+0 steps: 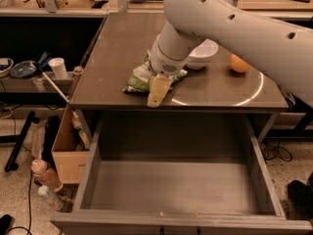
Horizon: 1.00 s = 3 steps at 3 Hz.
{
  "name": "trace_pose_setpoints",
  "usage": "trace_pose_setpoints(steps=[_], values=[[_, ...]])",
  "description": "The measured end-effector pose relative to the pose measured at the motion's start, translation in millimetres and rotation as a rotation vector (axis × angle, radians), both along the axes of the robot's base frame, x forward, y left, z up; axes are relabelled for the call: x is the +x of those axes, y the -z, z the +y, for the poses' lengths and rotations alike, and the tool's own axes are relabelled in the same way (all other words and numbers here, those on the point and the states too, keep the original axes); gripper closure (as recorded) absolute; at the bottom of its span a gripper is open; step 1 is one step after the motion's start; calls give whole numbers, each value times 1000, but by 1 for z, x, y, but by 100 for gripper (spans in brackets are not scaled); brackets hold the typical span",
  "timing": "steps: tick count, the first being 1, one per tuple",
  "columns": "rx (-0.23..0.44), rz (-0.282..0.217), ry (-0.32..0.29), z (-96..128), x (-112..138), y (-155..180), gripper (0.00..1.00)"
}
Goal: Place green jalapeno chip bag into top drawer
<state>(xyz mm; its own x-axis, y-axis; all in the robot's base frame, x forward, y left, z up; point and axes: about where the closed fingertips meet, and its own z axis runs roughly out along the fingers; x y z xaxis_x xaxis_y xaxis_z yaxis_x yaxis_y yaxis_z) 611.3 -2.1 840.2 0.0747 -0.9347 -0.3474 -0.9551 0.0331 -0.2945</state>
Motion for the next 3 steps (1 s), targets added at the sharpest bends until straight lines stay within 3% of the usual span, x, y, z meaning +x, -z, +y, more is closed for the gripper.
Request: trace_pose_setpoints(steps=[3], values=[[0,0,0,0,0,0,88]])
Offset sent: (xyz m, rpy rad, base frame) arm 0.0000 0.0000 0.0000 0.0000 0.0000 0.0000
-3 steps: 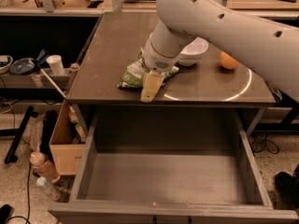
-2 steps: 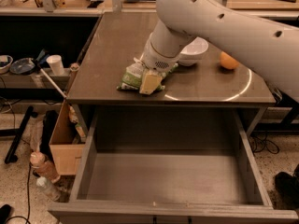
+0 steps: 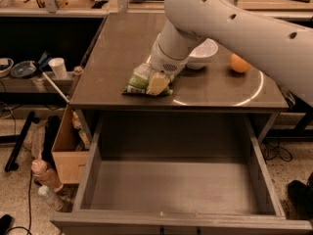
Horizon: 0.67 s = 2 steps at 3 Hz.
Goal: Place green jalapeno chip bag into top drawer
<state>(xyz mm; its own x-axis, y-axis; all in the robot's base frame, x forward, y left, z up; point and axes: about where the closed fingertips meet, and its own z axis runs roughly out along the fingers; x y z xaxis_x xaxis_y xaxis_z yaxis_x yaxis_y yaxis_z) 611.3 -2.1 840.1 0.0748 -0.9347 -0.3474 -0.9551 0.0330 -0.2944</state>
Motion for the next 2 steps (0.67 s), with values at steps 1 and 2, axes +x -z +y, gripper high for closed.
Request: trace_pose_setpoints(steps=[1,2], values=[[0,0,0,0,0,0,100],[0,0,0,0,0,0,100]])
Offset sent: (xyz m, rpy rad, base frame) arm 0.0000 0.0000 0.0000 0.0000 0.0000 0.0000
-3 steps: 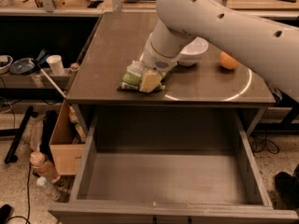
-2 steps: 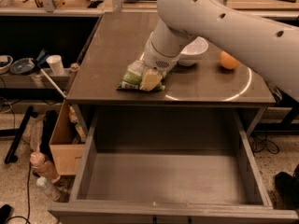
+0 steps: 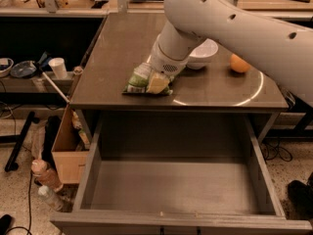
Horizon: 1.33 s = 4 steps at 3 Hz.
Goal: Place green jalapeno chip bag into top drawer
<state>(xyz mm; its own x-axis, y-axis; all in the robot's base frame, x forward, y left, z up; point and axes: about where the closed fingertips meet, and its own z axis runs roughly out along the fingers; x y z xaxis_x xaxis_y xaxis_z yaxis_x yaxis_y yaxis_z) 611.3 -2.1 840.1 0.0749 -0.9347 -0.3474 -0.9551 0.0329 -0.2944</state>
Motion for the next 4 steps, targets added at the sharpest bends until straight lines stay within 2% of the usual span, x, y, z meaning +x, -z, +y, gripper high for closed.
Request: trace_pose_setpoints(steps=[1,2,3,4], values=[[32,7,-15,0,-2,-5,100],[102,6,-57,-14,-15,-36,100],[133,4,-86,-23,-28,-55,100],[164,-3,-96,-32,-57,-68,100]])
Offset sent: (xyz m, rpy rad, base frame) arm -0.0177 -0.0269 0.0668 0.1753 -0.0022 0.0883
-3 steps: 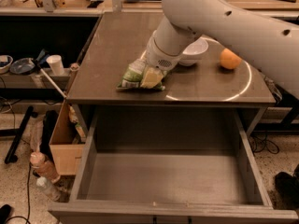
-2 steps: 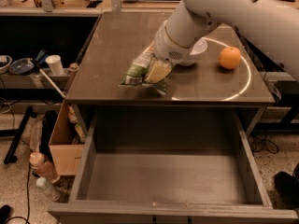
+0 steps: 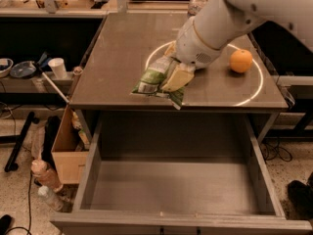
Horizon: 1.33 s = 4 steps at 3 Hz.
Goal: Place green jalapeno chip bag into top drawer
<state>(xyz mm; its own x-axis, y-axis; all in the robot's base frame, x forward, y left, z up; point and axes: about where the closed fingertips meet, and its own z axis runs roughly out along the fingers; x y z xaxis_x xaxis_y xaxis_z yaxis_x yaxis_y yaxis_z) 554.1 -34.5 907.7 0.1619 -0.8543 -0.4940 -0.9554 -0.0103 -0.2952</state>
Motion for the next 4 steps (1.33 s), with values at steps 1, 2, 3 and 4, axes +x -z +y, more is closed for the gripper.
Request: trace_pose_setpoints(steps=[1,2,3,4], values=[[46,34,-22,-7,-32,6,100],[82,69,-26,-13,-61,12,100],[110,116,-21,-17,-88,20,100],[89,129,19,-19,-107,37,100]])
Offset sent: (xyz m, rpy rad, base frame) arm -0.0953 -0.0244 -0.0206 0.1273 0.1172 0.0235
